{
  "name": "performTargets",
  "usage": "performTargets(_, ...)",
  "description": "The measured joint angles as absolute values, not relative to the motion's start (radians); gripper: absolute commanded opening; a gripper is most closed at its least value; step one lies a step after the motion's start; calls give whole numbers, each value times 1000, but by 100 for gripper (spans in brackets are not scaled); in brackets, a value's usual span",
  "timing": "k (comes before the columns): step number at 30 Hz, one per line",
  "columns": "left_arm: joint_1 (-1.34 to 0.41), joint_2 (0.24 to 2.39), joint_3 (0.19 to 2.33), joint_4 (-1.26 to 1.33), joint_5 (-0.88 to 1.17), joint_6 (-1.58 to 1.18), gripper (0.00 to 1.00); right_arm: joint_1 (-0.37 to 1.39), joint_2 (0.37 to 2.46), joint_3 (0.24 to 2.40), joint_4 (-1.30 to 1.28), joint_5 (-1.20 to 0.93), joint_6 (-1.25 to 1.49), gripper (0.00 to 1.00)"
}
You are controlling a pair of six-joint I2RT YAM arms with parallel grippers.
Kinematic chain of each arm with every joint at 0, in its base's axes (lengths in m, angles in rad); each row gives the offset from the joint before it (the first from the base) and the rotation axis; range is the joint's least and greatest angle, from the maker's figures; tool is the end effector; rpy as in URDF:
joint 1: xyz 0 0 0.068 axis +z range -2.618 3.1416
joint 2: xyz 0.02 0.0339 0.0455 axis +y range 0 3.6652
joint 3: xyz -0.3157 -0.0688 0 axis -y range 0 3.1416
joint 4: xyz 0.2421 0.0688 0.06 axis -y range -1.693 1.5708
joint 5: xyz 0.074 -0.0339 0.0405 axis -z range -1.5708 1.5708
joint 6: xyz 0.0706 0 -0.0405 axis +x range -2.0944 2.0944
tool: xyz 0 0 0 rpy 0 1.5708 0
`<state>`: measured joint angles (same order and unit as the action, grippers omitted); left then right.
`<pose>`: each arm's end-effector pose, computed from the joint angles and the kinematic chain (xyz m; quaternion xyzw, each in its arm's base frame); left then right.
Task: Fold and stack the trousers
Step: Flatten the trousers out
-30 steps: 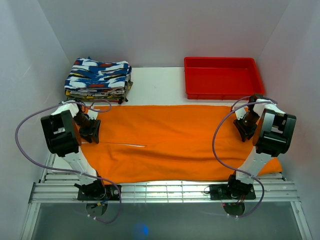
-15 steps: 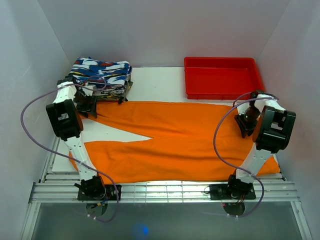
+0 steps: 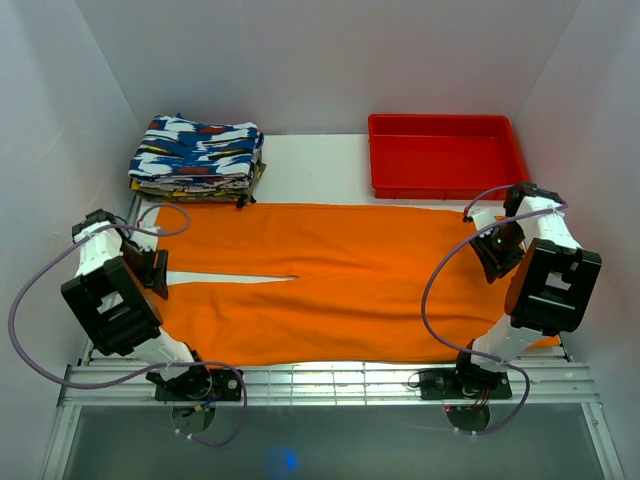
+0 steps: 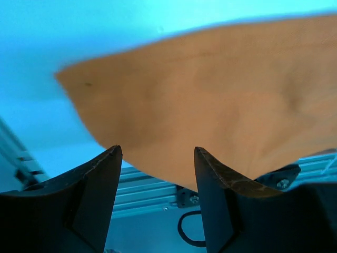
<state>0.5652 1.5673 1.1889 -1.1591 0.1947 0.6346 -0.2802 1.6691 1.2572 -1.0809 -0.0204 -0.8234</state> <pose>0.2360 0.1335 0.2523 0.0361 0.9945 -0.0709 0.0685 0.2965 -0.0838 0.2416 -0.2684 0.9625 -0.0118 0.0385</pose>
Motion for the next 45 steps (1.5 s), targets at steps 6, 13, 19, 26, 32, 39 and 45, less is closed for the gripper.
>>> performTargets(6,555,1710,1041,-1067,153,621,59,-280,1658,1086,-1074,31,-860,38)
performTargets(13,447,2043,1463,-1143,150,453,60,-280,1684,1063,-978,100,-849,35)
performTargets(19,203,1959,1409,-1037,306,360,72,-280,1751,1135,-974,91,-833,35)
performTargets(26,438,1721,1344,-1092,325,362,72,-280,1751,1163,-995,50,-819,35)
performTargets(32,606,1665,1208,-1121,297,386,73,-279,1737,1163,-1008,37,-815,35)
performTargets(39,586,1793,1172,-1103,383,334,47,-279,1712,1163,-1024,38,-814,35)
performTargets(45,574,1815,1197,-1069,403,278,0,-279,1697,1163,-1037,39,-814,35)
